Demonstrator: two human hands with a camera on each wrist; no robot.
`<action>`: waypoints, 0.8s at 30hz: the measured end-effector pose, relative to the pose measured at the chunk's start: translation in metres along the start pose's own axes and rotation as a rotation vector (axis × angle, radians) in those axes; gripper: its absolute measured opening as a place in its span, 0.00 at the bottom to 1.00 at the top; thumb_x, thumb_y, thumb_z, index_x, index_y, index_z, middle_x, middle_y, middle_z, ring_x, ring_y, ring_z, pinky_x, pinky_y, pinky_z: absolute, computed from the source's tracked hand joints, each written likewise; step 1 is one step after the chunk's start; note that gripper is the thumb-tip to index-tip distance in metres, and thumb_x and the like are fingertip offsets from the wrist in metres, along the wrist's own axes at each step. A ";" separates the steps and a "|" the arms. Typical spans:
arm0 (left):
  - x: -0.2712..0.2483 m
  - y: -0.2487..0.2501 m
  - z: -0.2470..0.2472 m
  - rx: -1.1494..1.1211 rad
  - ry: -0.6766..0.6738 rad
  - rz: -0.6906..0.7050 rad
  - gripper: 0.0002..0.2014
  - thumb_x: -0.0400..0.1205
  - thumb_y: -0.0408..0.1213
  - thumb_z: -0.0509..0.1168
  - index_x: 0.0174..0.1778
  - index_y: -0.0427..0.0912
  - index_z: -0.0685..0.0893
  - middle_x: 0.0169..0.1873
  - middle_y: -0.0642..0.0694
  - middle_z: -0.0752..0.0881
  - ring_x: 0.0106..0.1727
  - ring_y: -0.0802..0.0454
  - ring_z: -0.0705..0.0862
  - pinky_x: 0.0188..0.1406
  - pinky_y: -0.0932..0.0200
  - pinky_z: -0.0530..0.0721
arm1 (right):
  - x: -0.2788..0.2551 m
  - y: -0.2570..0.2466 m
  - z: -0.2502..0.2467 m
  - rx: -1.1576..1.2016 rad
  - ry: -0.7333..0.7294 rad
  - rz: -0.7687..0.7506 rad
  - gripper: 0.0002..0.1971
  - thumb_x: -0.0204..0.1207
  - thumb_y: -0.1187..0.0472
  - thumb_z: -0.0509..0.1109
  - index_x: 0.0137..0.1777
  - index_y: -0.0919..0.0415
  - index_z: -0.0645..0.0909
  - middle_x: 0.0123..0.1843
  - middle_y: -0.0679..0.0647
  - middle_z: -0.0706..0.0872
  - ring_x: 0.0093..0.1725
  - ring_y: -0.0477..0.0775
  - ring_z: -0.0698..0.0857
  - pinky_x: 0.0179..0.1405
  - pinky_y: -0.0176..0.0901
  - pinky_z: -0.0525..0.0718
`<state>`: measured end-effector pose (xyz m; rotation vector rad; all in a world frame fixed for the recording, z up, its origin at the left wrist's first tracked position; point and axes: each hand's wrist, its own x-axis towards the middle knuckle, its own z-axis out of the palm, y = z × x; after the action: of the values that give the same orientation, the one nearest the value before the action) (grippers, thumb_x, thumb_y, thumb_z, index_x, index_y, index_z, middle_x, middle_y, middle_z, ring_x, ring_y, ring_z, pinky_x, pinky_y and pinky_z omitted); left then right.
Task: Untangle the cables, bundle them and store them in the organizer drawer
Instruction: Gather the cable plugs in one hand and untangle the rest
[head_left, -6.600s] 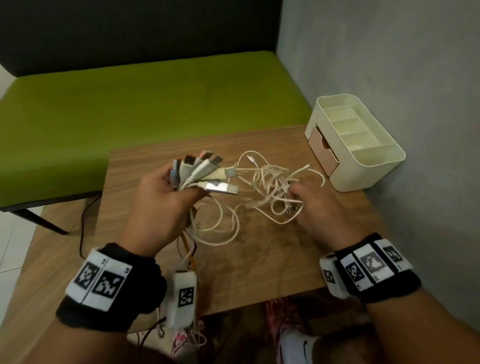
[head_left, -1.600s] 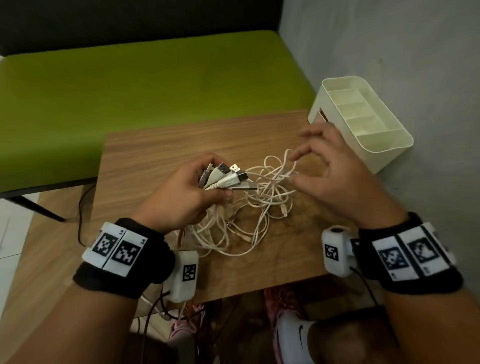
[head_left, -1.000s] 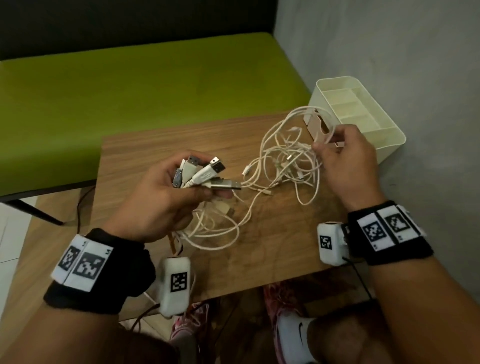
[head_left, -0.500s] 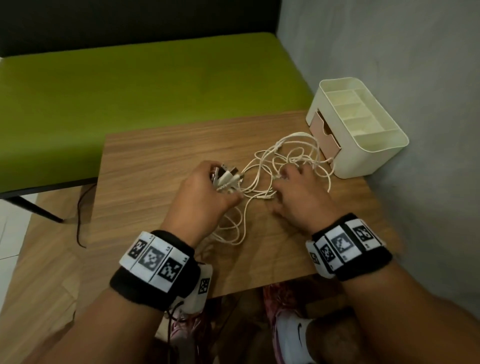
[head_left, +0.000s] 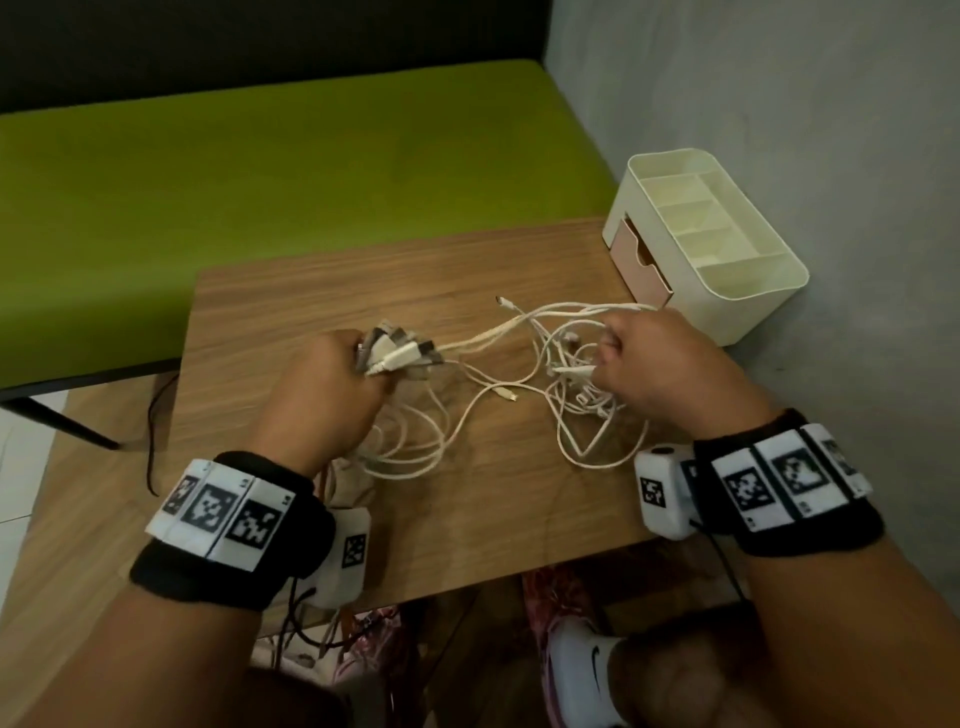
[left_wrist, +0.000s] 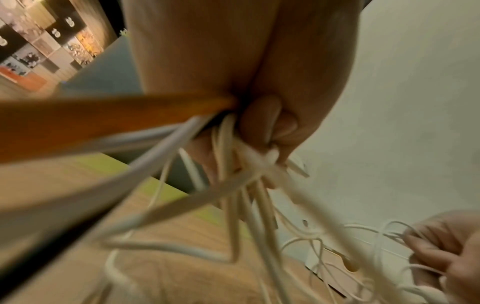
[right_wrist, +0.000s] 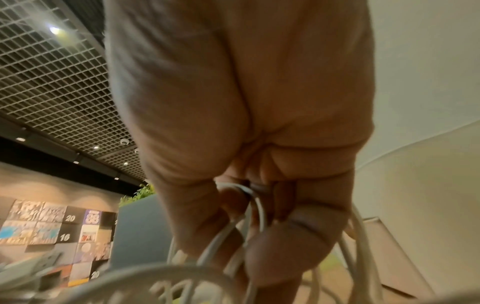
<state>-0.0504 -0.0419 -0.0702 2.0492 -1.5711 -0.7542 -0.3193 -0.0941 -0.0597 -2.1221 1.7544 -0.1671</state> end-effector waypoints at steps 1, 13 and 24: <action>0.000 -0.003 -0.003 0.004 0.062 0.013 0.09 0.80 0.39 0.71 0.35 0.44 0.81 0.27 0.46 0.82 0.32 0.41 0.82 0.26 0.55 0.70 | 0.000 0.003 -0.004 0.024 -0.009 0.016 0.12 0.75 0.64 0.69 0.32 0.55 0.72 0.34 0.52 0.80 0.36 0.55 0.79 0.30 0.43 0.69; -0.016 0.004 -0.013 -0.207 0.091 0.120 0.04 0.78 0.38 0.75 0.42 0.48 0.86 0.26 0.56 0.86 0.23 0.65 0.78 0.19 0.69 0.68 | -0.003 -0.002 -0.005 0.115 0.033 -0.064 0.37 0.72 0.66 0.71 0.82 0.47 0.65 0.86 0.48 0.56 0.85 0.51 0.56 0.84 0.54 0.58; -0.033 0.037 0.004 -0.996 -0.088 0.173 0.15 0.67 0.29 0.75 0.48 0.34 0.84 0.28 0.37 0.80 0.14 0.55 0.64 0.17 0.60 0.56 | -0.027 -0.053 0.007 0.535 -0.267 -0.287 0.29 0.72 0.46 0.79 0.72 0.37 0.74 0.58 0.42 0.88 0.50 0.42 0.89 0.55 0.55 0.89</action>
<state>-0.0863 -0.0189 -0.0443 1.1448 -1.0381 -1.2388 -0.2742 -0.0587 -0.0435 -1.8772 1.0950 -0.3660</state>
